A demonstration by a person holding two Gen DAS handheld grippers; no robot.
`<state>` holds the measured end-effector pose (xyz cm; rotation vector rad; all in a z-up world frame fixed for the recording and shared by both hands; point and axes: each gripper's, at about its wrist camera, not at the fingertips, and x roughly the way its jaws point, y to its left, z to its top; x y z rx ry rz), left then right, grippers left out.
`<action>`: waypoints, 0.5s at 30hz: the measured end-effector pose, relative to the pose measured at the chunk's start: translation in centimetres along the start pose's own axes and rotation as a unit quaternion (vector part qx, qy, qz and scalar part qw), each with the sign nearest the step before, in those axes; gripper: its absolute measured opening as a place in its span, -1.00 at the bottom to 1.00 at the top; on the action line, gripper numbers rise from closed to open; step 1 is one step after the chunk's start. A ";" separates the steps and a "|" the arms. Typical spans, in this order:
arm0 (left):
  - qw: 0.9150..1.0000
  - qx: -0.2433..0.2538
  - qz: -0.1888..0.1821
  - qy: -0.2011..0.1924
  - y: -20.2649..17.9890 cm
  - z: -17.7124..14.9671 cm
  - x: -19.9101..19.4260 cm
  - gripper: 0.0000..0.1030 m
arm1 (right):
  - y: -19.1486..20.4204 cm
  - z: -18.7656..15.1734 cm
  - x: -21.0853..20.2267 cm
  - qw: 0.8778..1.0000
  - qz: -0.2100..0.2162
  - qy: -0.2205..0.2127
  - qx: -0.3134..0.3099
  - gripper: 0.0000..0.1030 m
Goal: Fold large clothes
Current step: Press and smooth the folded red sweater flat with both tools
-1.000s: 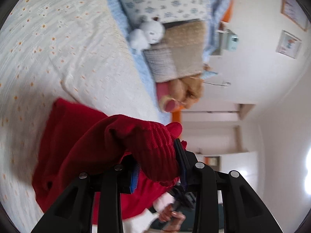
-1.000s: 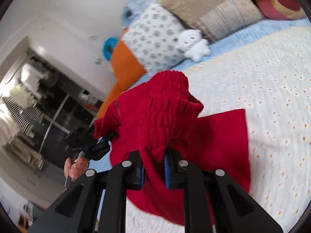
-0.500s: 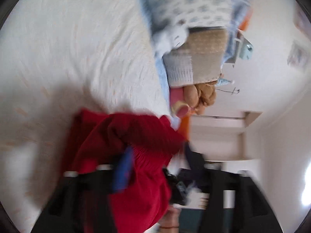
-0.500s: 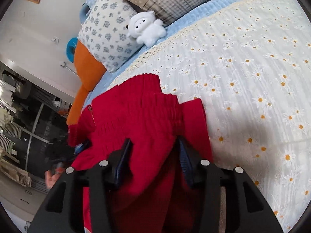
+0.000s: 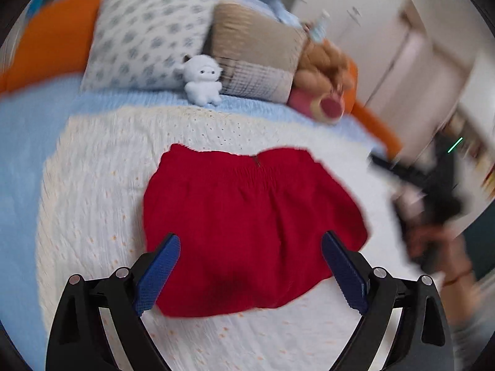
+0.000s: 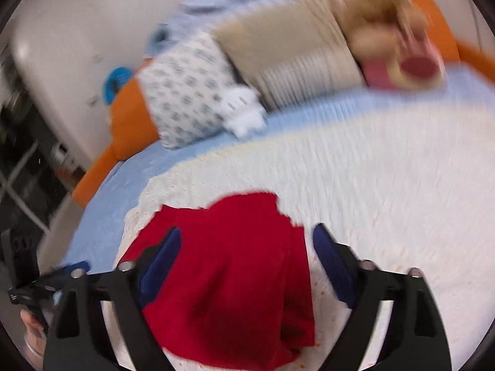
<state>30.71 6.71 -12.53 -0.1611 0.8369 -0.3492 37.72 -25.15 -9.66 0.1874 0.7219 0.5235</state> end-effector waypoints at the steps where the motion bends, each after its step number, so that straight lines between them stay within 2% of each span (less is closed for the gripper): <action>1: 1.000 0.020 0.020 0.001 -1.1 -0.3 0.9 0.79 | 0.7 -0.1 -0.2 1.000 0.001 0.003 -0.013 -0.28; 2: 0.998 0.040 0.047 0.000 -2.0 -0.4 2.0 0.66 | 2.0 -0.6 0.0 0.999 0.001 0.014 -0.032 -0.49; 3: 0.996 0.054 0.074 -0.004 -2.7 -0.3 2.9 0.54 | 2.4 -1.0 0.4 0.999 0.004 0.023 -0.036 -0.54; 5: 0.990 0.070 0.120 -0.013 -3.4 -0.1 4.8 0.53 | 3.2 -2.1 2.6 0.998 -0.002 0.051 -0.046 -0.75; 6: 0.990 0.060 0.128 -0.009 -3.0 0.1 5.7 0.48 | 3.1 -2.7 3.8 0.997 -0.018 0.059 -0.050 -0.78; 8: 0.990 0.026 0.136 0.006 -1.6 0.2 7.3 0.35 | 2.2 -4.2 7.2 0.994 -0.050 0.088 -0.047 -0.87; 10: 0.989 0.002 0.145 0.006 0.3 -0.1 9.2 0.36 | 0.7 -5.7 10.0 0.991 -0.076 0.100 -0.040 -1.00; 12: 0.989 0.007 0.146 0.001 1.1 -0.5 10.4 0.43 | -1.0 -6.7 12.1 0.993 -0.064 0.094 -0.018 -1.00; 15: 0.992 -0.012 0.127 -0.008 2.9 -0.5 12.1 0.50 | -2.1 -6.9 13.6 0.997 -0.048 0.062 0.003 -1.00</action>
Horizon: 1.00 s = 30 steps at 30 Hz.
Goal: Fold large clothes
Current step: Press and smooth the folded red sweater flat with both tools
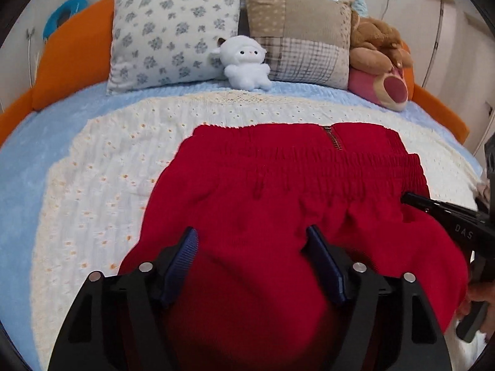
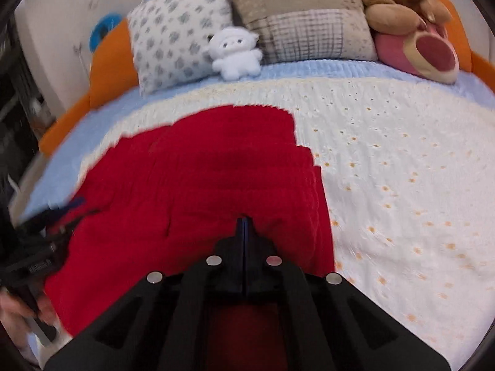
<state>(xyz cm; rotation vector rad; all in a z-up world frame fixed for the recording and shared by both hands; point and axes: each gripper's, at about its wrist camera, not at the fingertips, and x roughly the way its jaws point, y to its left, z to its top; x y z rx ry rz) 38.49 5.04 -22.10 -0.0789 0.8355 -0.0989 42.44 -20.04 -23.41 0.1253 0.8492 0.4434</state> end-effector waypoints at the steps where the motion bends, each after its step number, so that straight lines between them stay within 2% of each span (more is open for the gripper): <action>1: 1.000 -0.005 -0.006 0.002 0.3 0.1 0.5 0.50 | 0.0 0.1 0.4 1.000 0.001 -0.008 -0.005 -1.00; 3: 1.000 -0.015 -0.021 0.008 0.8 0.3 1.5 0.52 | 0.0 0.2 0.6 1.000 0.002 -0.011 -0.015 -1.00; 6: 1.000 0.015 -0.023 0.013 0.5 0.5 1.6 0.52 | 0.2 0.8 0.4 0.999 0.006 0.005 -0.048 -1.00; 9: 0.999 0.030 -0.036 0.019 1.1 0.9 -0.9 0.52 | 0.3 1.4 -1.7 0.997 0.025 0.031 -0.066 -0.92; 10: 0.999 0.030 -0.038 0.012 1.3 0.9 -2.3 0.51 | 0.3 1.4 -3.0 0.997 0.026 0.029 -0.062 -0.69; 11: 0.999 0.032 -0.039 0.003 1.3 0.5 -3.9 0.51 | 0.6 1.0 -5.3 0.998 0.030 0.011 -0.061 -0.23; 12: 0.998 0.038 -0.040 -0.002 1.1 0.0 -5.4 0.51 | 0.8 0.5 -6.7 0.997 0.034 -0.001 -0.063 -0.03; 15: 0.997 0.062 -0.046 -0.018 -0.1 -1.7 -8.7 0.52 | 2.7 -2.0 -10.6 0.995 0.045 -0.035 -0.081 -0.03; 18: 0.996 0.069 -0.036 -0.039 -1.6 -4.1 -10.5 0.55 | 4.1 -4.3 -11.3 0.994 0.034 -0.043 -0.092 -0.03; 24: 0.998 0.055 -0.020 -0.030 -2.1 -6.1 -8.9 0.56 | 5.0 -5.3 -10.0 0.994 0.007 -0.043 -0.098 -0.04; 30: 0.998 0.054 -0.013 -0.027 -2.4 -6.2 -8.1 0.58 | 4.9 -5.7 -8.2 0.995 -0.004 -0.029 -0.100 -0.04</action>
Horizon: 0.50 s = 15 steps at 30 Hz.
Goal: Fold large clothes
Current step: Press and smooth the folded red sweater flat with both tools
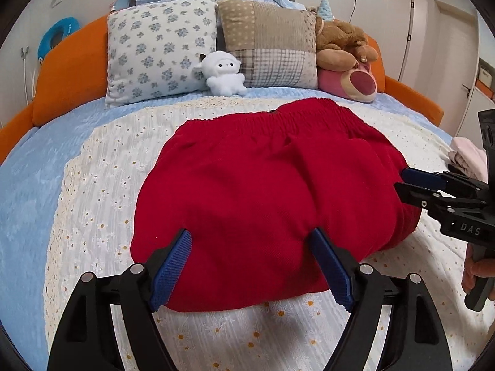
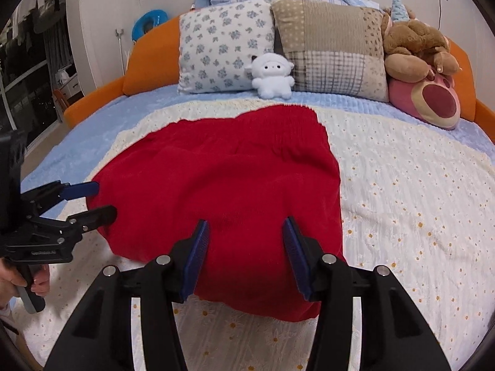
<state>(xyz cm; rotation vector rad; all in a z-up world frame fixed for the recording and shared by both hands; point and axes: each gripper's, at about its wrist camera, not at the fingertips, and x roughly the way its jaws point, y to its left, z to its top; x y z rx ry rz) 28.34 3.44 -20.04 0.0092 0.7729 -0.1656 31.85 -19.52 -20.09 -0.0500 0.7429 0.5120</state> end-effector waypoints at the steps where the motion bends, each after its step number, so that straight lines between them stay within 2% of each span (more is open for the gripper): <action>1: 1.000 -0.001 -0.002 0.000 0.0 0.1 0.0 0.58 | 0.0 -0.1 0.2 1.000 0.001 -0.001 0.002 -0.04; 7: 1.000 -0.006 -0.004 0.011 0.2 0.2 0.4 0.59 | 0.0 0.0 0.7 1.000 -0.003 0.005 0.000 -0.04; 12: 0.999 -0.033 -0.010 0.026 0.8 0.4 -0.9 0.58 | 0.6 0.2 -0.4 1.000 -0.021 0.016 -0.004 -0.02; 14: 0.999 -0.030 -0.002 0.025 1.1 0.3 -1.8 0.58 | 0.9 0.0 -1.1 0.999 -0.024 0.019 -0.012 0.14; 15: 0.999 -0.026 0.006 0.026 1.3 0.1 -2.2 0.58 | 1.0 -0.1 -1.3 0.999 -0.026 0.022 -0.016 0.16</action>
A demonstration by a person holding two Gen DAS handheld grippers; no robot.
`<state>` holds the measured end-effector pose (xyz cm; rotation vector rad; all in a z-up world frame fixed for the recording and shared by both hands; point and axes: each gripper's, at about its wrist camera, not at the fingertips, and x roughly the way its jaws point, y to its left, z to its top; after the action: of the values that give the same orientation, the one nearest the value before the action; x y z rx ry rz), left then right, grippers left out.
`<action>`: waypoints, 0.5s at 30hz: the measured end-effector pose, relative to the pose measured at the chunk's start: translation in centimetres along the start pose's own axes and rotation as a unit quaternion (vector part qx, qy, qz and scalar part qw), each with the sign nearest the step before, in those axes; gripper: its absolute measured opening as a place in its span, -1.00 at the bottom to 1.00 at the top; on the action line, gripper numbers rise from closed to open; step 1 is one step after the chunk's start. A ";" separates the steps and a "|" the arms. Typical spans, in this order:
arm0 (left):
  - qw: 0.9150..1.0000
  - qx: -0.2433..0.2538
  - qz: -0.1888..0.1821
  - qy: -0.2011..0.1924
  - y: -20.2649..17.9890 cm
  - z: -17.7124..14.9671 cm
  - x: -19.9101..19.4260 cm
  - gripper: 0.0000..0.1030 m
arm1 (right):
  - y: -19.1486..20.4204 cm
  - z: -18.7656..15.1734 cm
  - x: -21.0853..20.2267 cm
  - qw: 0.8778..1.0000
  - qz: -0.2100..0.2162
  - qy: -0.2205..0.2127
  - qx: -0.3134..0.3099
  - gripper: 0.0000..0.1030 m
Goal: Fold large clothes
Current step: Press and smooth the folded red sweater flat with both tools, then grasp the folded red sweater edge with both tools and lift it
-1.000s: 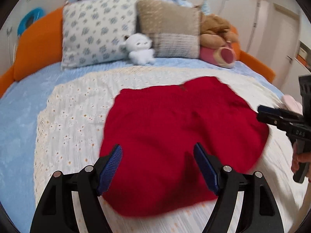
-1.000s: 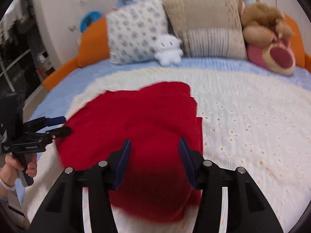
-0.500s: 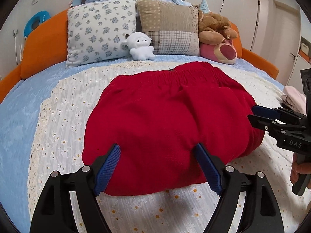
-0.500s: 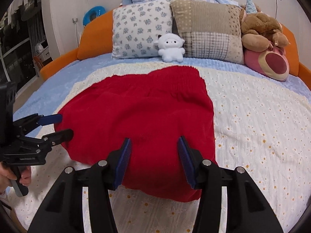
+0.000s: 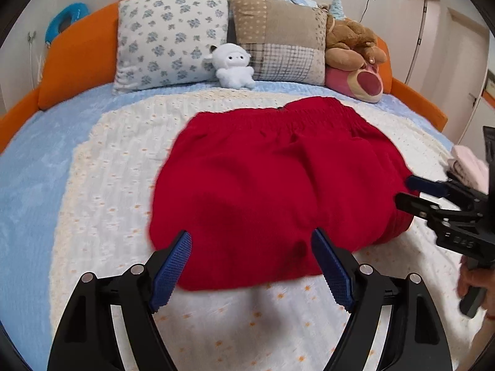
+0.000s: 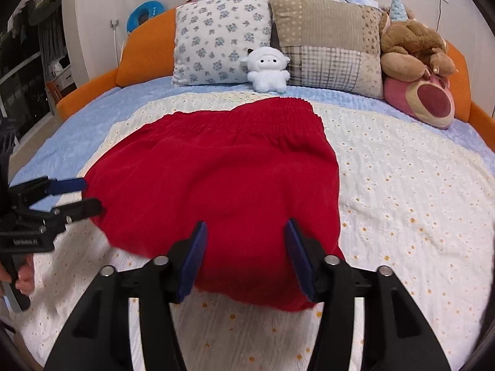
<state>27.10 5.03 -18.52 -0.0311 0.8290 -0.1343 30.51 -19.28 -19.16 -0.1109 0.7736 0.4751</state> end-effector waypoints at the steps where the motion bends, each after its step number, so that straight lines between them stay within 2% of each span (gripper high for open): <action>1: 1.000 0.001 0.006 0.002 0.3 -0.2 -0.3 0.58 | 0.1 -0.3 -0.3 1.000 -0.007 0.003 -0.008 0.16; 4: 1.000 -0.013 0.016 0.012 1.7 -0.8 -0.5 0.58 | 0.1 -1.2 -0.6 1.000 -0.021 0.009 -0.018 0.16; 9: 0.999 -0.024 0.024 0.040 3.0 -1.5 1.3 0.58 | -0.6 -2.1 0.4 0.999 -0.029 0.023 -0.014 0.18; 15: 0.997 -0.056 0.010 0.052 4.0 -1.7 2.3 0.63 | -1.2 -1.8 0.8 0.999 -0.023 0.033 -0.003 0.31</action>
<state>27.84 8.76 -21.72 -0.1214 0.9407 -0.0716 30.37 -20.53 -21.13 -0.1492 0.8336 0.4322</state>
